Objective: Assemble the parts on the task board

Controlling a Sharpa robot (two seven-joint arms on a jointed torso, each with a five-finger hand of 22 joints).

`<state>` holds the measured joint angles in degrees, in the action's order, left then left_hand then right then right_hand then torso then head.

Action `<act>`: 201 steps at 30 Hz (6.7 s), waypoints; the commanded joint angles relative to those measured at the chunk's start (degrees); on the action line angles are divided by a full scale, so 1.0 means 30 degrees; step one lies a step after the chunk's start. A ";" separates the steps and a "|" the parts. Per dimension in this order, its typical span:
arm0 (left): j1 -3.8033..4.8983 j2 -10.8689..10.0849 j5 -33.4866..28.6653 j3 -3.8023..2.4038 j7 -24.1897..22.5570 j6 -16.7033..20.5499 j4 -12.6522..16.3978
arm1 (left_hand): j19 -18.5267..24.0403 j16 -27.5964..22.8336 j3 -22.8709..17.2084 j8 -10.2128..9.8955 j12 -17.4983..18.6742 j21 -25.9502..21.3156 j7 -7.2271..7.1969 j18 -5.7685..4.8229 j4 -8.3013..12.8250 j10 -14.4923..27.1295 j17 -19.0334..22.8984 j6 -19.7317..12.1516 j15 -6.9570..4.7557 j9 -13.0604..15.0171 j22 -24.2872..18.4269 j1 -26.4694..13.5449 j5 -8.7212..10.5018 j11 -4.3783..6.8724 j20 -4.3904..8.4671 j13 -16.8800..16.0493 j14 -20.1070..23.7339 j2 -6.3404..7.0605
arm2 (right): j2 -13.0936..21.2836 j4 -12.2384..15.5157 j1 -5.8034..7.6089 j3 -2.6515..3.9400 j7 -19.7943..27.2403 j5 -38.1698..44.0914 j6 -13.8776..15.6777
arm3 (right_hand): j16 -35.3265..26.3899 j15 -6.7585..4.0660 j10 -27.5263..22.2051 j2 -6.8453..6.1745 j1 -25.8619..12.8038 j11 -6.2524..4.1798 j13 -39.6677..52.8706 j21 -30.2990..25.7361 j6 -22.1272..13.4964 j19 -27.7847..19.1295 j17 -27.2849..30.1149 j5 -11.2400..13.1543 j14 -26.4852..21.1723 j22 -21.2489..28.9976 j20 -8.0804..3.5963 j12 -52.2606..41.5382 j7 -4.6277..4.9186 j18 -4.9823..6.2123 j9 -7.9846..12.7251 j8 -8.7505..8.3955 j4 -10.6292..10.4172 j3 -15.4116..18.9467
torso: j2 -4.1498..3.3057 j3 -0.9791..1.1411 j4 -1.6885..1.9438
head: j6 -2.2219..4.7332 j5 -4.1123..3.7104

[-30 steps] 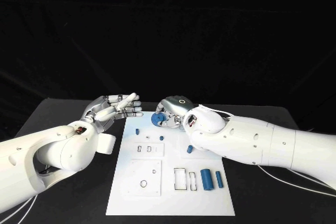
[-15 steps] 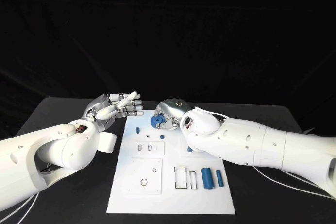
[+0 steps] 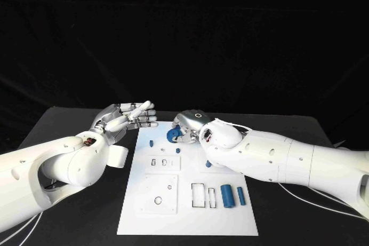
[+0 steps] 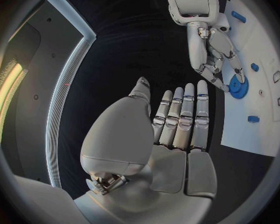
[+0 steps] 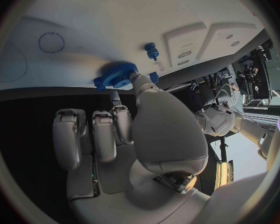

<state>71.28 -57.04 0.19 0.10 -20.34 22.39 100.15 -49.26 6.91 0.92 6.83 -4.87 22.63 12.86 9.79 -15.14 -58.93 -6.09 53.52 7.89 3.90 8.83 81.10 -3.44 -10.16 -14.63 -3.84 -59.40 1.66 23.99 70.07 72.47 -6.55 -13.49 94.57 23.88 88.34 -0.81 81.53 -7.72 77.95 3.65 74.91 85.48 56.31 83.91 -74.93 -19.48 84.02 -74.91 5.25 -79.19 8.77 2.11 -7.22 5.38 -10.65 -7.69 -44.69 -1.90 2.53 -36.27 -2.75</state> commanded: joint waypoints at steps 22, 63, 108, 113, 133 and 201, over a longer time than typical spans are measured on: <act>0.0024 -0.0082 -0.0030 -0.0017 -0.0059 -0.0262 -0.0011 | -0.0030 -0.0130 -0.0014 -0.0154 0.0121 0.0024 0.0044 0.0243 0.0146 -0.0140 -0.0033 0.0105 0.0073 -0.0006 -0.0041 0.0204 0.0087 -0.0017 0.0023 -0.0008 0.0004 -0.0118 | 0.1698 0.1703 0.0055 0.0061 0.1623 -0.2158 0.2832 | 0.0183 0.0197 0.0404 -0.0039 -0.1931 0.0049 0.1944 -0.0057 0.0184 0.0653 -0.3982 0.0009 0.1747 -0.3336 0.0271 -0.0652 -0.0085 -0.0183 -0.0190 -0.0176 -0.1767 0.0428 | 0.0081 0.0067 -0.0133 | 0.0171 -0.0065; 0.0008 0.0319 -0.0128 -0.0001 -0.0075 -0.0429 -0.0938 | -0.0030 -0.0157 0.0004 -0.0177 0.0148 0.0025 0.0036 0.0244 0.0181 -0.0145 -0.0038 0.0113 0.0072 -0.0007 -0.0049 0.0249 0.0086 -0.0015 0.0022 -0.0006 -0.0009 -0.0127 | 0.8704 0.1811 -0.0383 0.0153 0.6227 -0.8374 -0.1382 | 0.0085 0.0222 0.0067 -0.0551 0.0863 0.0086 0.1663 -0.0689 0.0260 0.0163 -0.3791 -0.0340 0.1690 -0.2831 0.0278 -0.0277 -0.0001 -0.0010 -0.0214 -0.0461 0.0045 -0.0120 | 0.0430 0.0316 -0.0650 | 0.0093 -0.0032; 0.0010 0.0347 -0.0129 -0.0002 -0.0019 -0.0432 -0.1006 | -0.0031 -0.0172 0.0011 -0.0188 0.0162 0.0026 0.0035 0.0244 0.0207 -0.0155 -0.0042 0.0124 0.0070 -0.0006 -0.0054 0.0282 0.0086 -0.0012 0.0022 -0.0007 -0.0019 -0.0137 | 0.7349 0.0523 -0.0698 0.0129 0.5969 -0.8052 -0.2340 | 0.0143 0.0094 0.0293 0.0329 0.1519 -0.0074 0.1958 -0.0695 0.1273 0.0210 -0.3970 0.1300 0.1732 -0.2927 0.0180 -0.0551 -0.0188 -0.0020 -0.0367 -0.0145 0.0725 -0.0932 | 0.0447 0.0341 -0.0685 | -0.0260 0.0123; 0.0010 0.0342 -0.0129 -0.0003 -0.0013 -0.0429 -0.1003 | -0.0031 -0.0172 0.0011 -0.0188 0.0162 0.0026 0.0035 0.0244 0.0207 -0.0155 -0.0042 0.0124 0.0070 -0.0006 -0.0054 0.0282 0.0086 -0.0012 0.0022 -0.0007 -0.0019 -0.0137 | 0.7306 0.0487 -0.0703 0.0130 0.5937 -0.8042 -0.2350 | 0.0147 0.0082 0.0316 0.0364 0.1537 -0.0088 0.1985 -0.0682 0.1320 0.0223 -0.3980 0.1375 0.1735 -0.2944 0.0170 -0.0576 -0.0202 -0.0025 -0.0371 -0.0135 0.0758 -0.0981 | 0.0453 0.0334 -0.0674 | -0.0282 0.0108; 0.0010 0.0309 -0.0129 -0.0003 0.0062 -0.0463 -0.1014 | -0.0032 -0.0203 0.0033 -0.0216 0.0192 0.0028 0.0050 0.0245 0.0222 -0.0154 -0.0047 0.0126 0.0072 -0.0008 -0.0062 0.0299 0.0087 -0.0019 0.0022 -0.0004 -0.0025 -0.0161 | 0.7135 0.0209 -0.0705 0.0134 0.5780 -0.8274 -0.0961 | 0.0198 -0.0378 0.0771 0.0876 0.0923 -0.0648 0.2415 -0.0321 0.2790 0.0559 -0.4123 0.1029 0.1774 -0.3341 -0.0198 -0.1013 -0.0890 -0.0136 -0.0767 0.0638 0.0661 -0.1250 | 0.0453 0.0350 -0.0667 | -0.0366 0.0143; 0.0006 0.0715 -0.0268 0.0019 0.0244 -0.0670 -0.1469 | -0.0031 -0.0241 0.0070 -0.0247 0.0222 0.0029 0.0054 0.0244 0.0228 -0.0152 -0.0050 0.0122 0.0079 -0.0011 -0.0071 0.0298 0.0093 -0.0026 0.0020 -0.0002 -0.0023 -0.0173 | 0.1374 0.4207 -0.1522 -0.0347 0.0464 -0.0591 -0.1471 | 0.0256 -0.0456 0.0768 0.0896 -0.0131 -0.0691 0.2387 -0.0063 0.2475 0.0800 -0.4282 -0.0295 0.1816 -0.3639 -0.0363 -0.0921 -0.0887 -0.0228 -0.0968 0.0566 0.0382 -0.1212 | 0.0696 0.0269 -0.0637 | -0.1437 0.1871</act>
<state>71.26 -54.98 -0.47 0.19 -19.38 21.42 95.61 -49.26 6.36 1.08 6.38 -4.40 22.63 12.86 9.79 -14.67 -58.93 -6.14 53.52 7.89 3.90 8.69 81.63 -3.44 -10.16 -14.63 -3.84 -59.40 1.13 28.22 82.74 67.98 -7.56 -10.89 90.68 21.59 88.89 -1.86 83.79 -5.15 77.96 1.60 74.93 85.03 63.74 83.81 -74.91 -20.19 84.02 -74.93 4.50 -82.07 6.43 2.14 -10.03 7.08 -9.19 -11.47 -42.62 -1.10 0.65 -40.51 2.85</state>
